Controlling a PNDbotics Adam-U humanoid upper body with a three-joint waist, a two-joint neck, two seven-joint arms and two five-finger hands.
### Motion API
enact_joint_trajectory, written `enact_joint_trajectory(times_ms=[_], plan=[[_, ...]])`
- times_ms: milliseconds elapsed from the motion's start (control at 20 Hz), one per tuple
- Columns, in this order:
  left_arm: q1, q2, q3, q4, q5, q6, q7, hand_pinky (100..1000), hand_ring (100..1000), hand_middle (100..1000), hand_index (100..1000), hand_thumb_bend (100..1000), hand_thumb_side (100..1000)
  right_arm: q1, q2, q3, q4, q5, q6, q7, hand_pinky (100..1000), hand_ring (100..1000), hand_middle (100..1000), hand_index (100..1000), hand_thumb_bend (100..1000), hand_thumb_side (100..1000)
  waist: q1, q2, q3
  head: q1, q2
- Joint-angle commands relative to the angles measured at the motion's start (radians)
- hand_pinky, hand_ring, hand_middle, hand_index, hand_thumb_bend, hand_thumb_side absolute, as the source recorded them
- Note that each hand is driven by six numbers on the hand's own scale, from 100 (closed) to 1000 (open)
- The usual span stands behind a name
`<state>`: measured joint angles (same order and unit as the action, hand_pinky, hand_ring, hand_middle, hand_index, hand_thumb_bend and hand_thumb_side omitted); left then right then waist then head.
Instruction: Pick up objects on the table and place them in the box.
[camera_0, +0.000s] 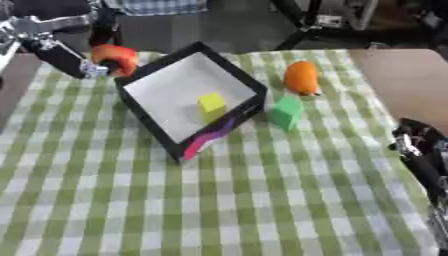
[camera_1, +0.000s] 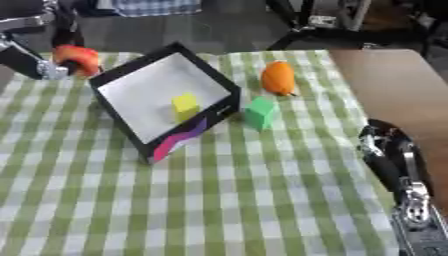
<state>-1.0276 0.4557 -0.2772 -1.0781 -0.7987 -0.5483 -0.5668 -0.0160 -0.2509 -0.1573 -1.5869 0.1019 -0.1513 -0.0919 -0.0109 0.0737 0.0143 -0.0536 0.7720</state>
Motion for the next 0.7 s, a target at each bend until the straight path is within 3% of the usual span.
enact_joint_trajectory(times_ms=[50,250,350,400,450,550,700], plan=[[-0.055,-0.103,0.045,0.134,-0.192,-0.033,0.058,574,428,390,617,249,112,-0.007,-0.014,0.002,-0.008,-0.003,-0.002,0.006,781,539,602,784,100,542,-0.015,-0.028,-0.007,0.011,-0.002],[-0.071,-0.215,0.094,0.270,-0.443,-0.008,0.202,598,461,430,651,284,114,-0.011,-0.008,0.005,-0.007,-0.006,-0.003,0.011,780,539,602,784,100,542,-0.022,-0.024,-0.021,0.021,-0.002],[-0.067,-0.249,0.118,0.311,-0.545,0.035,0.281,676,567,558,758,374,167,-0.012,-0.006,0.007,-0.007,-0.007,-0.004,0.013,780,539,602,784,100,542,-0.023,-0.023,-0.027,0.023,-0.002],[-0.063,-0.263,0.129,0.328,-0.592,0.067,0.329,698,604,603,790,415,300,-0.012,-0.005,0.008,-0.007,-0.007,-0.004,0.014,780,539,602,784,100,542,-0.024,-0.023,-0.029,0.024,-0.002],[-0.059,-0.271,0.138,0.341,-0.629,0.095,0.374,739,674,687,830,501,495,-0.012,-0.004,0.008,-0.006,-0.008,-0.004,0.015,780,539,602,784,100,542,-0.024,-0.023,-0.030,0.023,-0.002],[-0.052,-0.274,0.151,0.358,-0.667,0.139,0.455,778,730,749,870,590,744,-0.011,-0.004,0.006,-0.006,-0.008,-0.004,0.014,780,538,601,784,100,541,-0.025,-0.024,-0.030,0.022,-0.002],[-0.039,-0.246,0.168,0.335,-0.597,0.161,0.527,782,725,745,879,492,791,-0.011,-0.008,0.003,-0.006,-0.007,-0.004,0.011,781,539,602,784,100,539,-0.025,-0.024,-0.022,0.016,-0.002]])
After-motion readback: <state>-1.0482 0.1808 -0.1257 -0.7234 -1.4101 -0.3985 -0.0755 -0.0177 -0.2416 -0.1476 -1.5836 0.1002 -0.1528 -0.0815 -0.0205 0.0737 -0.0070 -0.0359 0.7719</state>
